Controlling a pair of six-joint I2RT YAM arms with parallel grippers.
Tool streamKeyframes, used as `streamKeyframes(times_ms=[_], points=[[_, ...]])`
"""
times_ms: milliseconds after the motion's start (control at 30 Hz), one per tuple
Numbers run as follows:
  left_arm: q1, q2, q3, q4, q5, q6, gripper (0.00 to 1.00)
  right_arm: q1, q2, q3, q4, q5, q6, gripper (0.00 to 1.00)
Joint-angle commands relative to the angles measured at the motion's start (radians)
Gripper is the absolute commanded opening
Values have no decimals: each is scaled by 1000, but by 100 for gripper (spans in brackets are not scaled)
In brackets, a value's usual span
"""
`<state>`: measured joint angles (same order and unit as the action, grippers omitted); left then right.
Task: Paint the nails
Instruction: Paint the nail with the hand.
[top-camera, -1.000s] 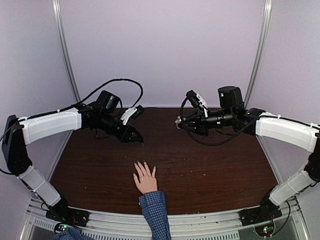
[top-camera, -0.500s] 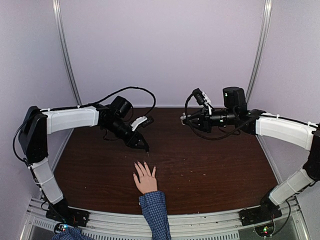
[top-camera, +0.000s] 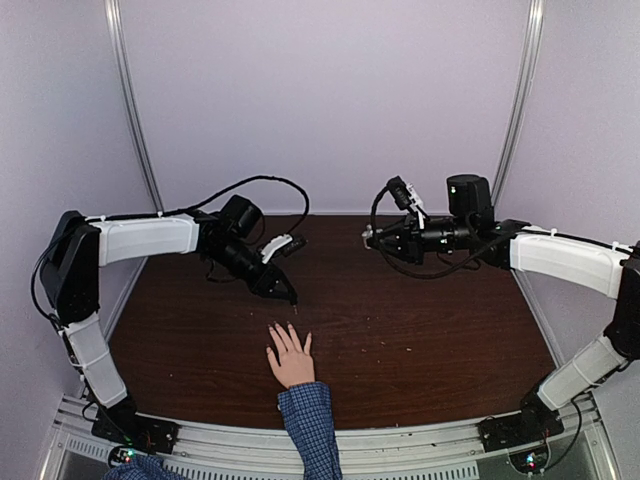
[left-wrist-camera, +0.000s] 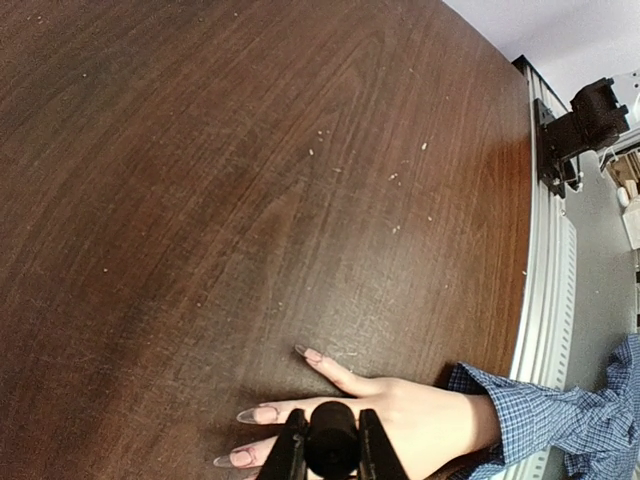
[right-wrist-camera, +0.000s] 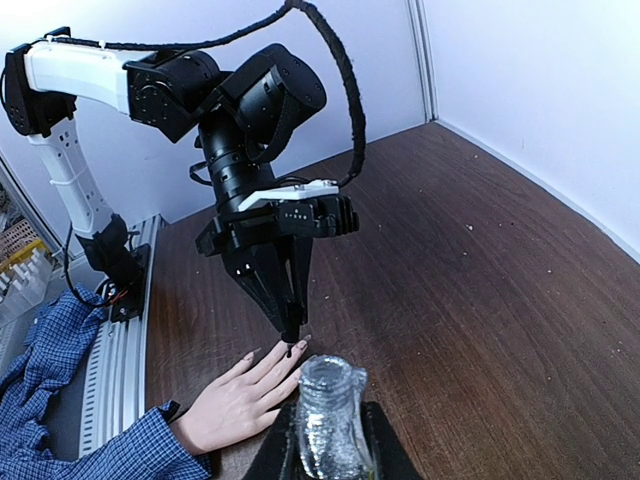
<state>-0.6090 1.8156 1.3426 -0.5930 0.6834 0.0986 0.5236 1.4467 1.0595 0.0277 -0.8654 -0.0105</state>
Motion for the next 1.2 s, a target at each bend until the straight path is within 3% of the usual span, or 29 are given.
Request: streamKeyframes(times_ms=[0,267,1167], points=[[46,-13,-45,55,33,-17,0,-12,14,-6,38,-24,10,0],[112,-26,-83,56,34,-36,0,-19,32,-1,49,-30,39,0],[114,30,-81,17,-10,-54,0,-24,57,10,55,-47,52,0]])
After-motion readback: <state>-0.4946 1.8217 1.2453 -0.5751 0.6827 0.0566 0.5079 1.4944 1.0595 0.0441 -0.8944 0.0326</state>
